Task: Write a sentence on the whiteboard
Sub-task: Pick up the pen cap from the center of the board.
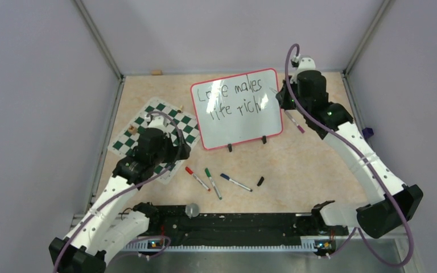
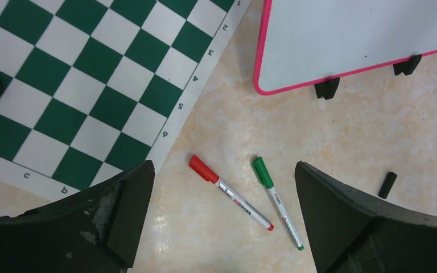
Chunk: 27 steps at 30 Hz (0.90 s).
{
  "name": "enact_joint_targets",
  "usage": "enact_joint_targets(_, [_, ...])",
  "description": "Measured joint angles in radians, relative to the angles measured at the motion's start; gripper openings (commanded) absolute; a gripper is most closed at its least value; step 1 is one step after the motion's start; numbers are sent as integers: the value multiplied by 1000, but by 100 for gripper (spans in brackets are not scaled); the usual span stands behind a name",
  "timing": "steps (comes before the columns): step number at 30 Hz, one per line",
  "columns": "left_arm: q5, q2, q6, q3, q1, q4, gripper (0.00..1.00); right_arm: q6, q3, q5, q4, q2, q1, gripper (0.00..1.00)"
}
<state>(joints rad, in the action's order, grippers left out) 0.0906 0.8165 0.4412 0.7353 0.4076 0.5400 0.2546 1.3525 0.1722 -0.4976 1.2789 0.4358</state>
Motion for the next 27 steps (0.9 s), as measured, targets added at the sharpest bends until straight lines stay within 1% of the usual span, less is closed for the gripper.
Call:
enact_joint_targets(4, [6,-22,115,0,0,94,99,0,-20,9,-12,-31,0,0])
enact_joint_targets(8, [53,-40,233,10,0,208,99,2,-31,14,-16,-46,0,0])
enact_joint_targets(11, [50,2,275,32,0,275,99,3,-35,17,-18,-47,0,0])
enact_joint_targets(12, [8,37,266,44,0,277,99,4,-39,17,-21,-47,0,0])
enact_joint_targets(13, [5,40,266,45,0,277,99,4,-43,17,-18,-48,0,0])
enact_joint_targets(16, [-101,88,182,55,0,252,99,4,-53,17,-27,-49,0,0])
enact_joint_targets(19, [-155,98,105,99,1,241,98,8,-66,17,-43,-60,0,0])
enact_joint_targets(21, [-166,126,63,153,1,230,91,11,-82,16,-63,-83,0,0])
enact_joint_targets(22, [-166,147,48,179,3,222,89,11,-88,16,-77,-95,0,0])
enact_joint_targets(24, [-159,217,20,246,16,208,89,18,-105,16,-99,-124,0,0])
enact_joint_targets(27, [-139,333,0,332,74,189,89,32,-136,15,-140,-169,0,0])
